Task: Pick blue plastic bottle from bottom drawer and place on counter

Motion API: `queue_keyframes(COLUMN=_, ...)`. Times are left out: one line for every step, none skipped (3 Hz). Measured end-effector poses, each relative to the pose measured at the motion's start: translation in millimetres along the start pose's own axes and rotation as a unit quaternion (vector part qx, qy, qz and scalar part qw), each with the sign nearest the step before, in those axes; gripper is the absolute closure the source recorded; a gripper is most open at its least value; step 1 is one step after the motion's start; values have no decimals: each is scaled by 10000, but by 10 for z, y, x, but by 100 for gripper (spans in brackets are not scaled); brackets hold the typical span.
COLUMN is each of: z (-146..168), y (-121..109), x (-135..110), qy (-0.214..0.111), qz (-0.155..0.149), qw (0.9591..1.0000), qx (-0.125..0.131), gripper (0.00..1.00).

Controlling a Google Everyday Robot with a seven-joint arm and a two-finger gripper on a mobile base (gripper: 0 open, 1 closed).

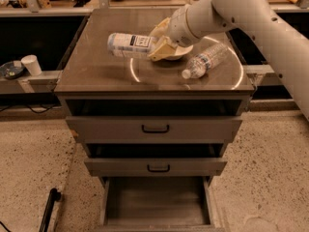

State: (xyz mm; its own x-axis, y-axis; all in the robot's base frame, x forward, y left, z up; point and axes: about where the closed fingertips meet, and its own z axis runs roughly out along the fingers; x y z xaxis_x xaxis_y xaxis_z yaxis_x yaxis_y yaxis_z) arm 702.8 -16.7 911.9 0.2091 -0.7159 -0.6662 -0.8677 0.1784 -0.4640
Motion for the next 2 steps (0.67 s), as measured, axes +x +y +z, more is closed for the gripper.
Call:
queue_keyframes(z=384, y=-110, x=-55, qy=-99, qz=215, qw=9997, qx=-68, gripper=100)
queue_keyframes(z=710, y=-80, x=-18, qy=-156, qz=432, qw=9982, qx=-377, gripper=82)
